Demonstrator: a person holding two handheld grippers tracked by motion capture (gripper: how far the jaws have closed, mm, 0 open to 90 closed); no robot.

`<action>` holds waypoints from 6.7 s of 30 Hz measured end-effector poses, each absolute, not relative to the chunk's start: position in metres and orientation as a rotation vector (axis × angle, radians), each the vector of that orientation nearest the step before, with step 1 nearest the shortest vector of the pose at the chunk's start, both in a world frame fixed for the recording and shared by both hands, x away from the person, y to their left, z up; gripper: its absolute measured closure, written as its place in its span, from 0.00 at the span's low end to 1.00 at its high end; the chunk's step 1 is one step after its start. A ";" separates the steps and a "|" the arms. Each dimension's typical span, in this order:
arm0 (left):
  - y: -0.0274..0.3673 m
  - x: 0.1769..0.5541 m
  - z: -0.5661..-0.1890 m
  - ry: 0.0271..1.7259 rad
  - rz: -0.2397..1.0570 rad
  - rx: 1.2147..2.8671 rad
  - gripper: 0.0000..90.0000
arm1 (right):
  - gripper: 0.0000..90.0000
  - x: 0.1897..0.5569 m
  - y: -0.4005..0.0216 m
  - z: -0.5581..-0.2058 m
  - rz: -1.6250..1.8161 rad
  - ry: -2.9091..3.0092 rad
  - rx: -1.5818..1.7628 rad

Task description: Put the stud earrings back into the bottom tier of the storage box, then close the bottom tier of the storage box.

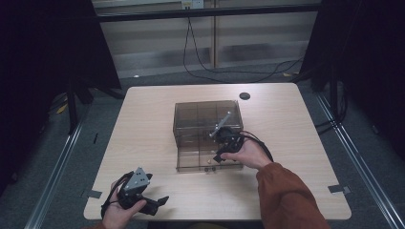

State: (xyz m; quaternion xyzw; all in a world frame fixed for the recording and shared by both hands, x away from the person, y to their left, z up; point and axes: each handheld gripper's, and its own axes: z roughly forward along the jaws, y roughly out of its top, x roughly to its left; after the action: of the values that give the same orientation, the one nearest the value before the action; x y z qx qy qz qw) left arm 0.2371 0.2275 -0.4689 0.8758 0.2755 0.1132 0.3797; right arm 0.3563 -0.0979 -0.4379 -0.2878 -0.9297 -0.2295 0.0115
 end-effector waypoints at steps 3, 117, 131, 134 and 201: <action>0.227 0.236 -0.468 0.706 0.295 2.242 0.05 | 0.80 0.355 -0.106 -0.435 -0.743 -2.890 -0.925; 0.223 0.238 -0.471 0.683 0.285 2.285 0.05 | 1.00 0.336 -0.217 -0.463 -0.613 -2.812 -1.247; 0.223 0.238 -0.471 0.680 0.282 2.282 0.05 | 0.87 0.315 -0.217 -0.458 -0.590 -2.849 -1.128; 0.222 0.238 -0.471 0.680 0.282 2.281 0.05 | 0.87 0.312 -0.217 -0.462 -0.564 -2.846 -1.125; 0.223 0.238 -0.471 0.681 0.286 2.282 0.05 | 0.98 0.324 -0.206 -0.443 -0.663 -2.833 -1.119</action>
State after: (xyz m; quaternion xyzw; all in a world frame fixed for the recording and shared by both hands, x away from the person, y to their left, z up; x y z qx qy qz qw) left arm 0.2383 0.2228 -0.4706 0.8866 0.2646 0.1109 0.3628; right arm 0.3243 -0.2064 -0.4433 -0.3590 -0.9087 -0.2127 0.0119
